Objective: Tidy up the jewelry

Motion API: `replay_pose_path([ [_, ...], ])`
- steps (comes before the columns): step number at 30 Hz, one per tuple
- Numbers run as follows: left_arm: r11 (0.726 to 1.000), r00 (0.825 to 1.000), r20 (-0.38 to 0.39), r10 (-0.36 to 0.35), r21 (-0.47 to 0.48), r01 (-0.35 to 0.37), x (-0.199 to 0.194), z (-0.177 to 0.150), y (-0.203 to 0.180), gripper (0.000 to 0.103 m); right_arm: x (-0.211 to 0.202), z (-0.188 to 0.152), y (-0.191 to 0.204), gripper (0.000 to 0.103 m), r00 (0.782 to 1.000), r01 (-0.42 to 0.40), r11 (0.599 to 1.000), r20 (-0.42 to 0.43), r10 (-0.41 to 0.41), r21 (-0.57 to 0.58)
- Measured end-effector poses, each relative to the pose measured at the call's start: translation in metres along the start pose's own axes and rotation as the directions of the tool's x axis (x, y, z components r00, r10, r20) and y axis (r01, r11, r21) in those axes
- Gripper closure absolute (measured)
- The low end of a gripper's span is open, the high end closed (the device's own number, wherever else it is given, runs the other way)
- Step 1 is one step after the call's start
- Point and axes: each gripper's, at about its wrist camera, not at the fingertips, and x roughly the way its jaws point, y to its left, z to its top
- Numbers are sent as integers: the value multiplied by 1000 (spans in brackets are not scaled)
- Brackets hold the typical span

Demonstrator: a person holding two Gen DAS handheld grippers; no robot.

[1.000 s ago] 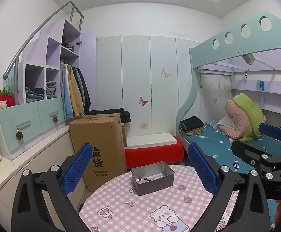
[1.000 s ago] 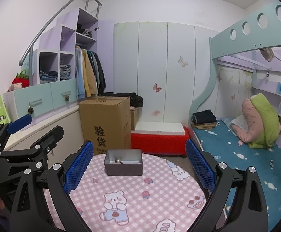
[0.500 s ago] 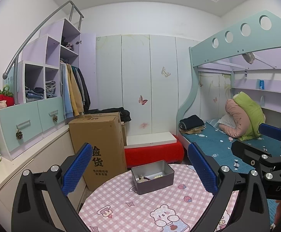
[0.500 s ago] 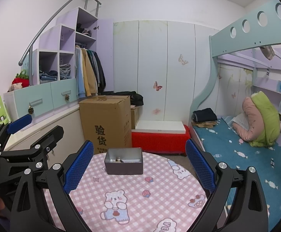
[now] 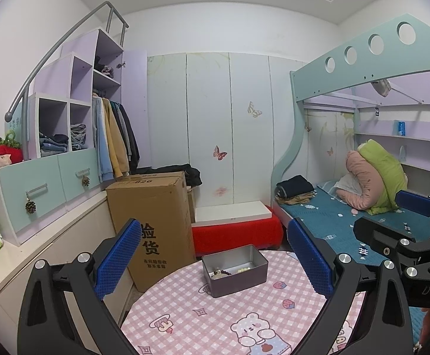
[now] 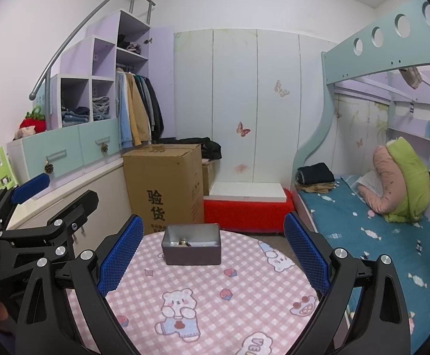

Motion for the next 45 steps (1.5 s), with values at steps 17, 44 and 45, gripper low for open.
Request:
replay_pose_path([
  [17,1000,1000,-4,-1,1,1,2,-1,1,7,-1,-6,6,10,1000,-1,1000,-6,1,5],
  [44,1000,1000,-9,-4,0,4,4,-4,4,7,-1,-8,8,10,1000,-2,1000,-11,2,9],
  [45,1000,1000,-10,-4,0,4,4,-3,4,7,0,-6,6,10,1000,-2,1000,-11,2,9],
])
